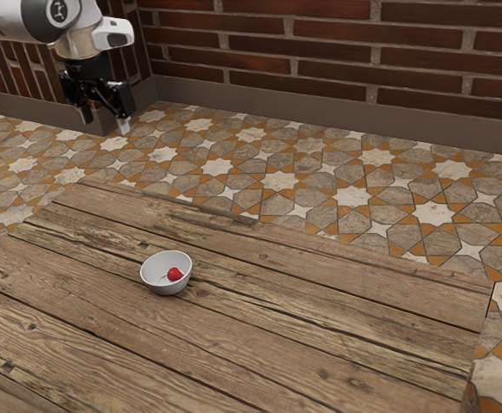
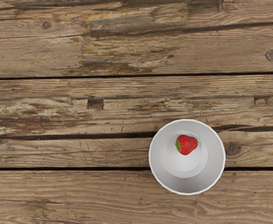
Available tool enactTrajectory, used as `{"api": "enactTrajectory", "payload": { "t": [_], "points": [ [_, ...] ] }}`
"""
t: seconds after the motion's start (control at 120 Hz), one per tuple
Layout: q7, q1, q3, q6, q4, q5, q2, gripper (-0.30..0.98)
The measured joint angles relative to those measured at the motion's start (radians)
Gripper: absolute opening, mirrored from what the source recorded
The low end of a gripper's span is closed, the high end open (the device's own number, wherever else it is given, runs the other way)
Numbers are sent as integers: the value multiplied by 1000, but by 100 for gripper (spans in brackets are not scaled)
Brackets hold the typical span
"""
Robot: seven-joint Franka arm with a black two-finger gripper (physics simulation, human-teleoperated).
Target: Take strawberry from the bowl
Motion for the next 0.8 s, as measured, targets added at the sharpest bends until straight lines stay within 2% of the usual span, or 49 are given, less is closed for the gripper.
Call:
{"api": "enactTrajectory", "payload": {
  "t": [0.308,0.567,0.8],
  "points": [
    [51,-7,-4,10,-6,3,26,69],
    [410,-4,-8,128,-92,-1,74,69],
    [731,-2,-34,215,-128,-4,179,69]
  ]
}}
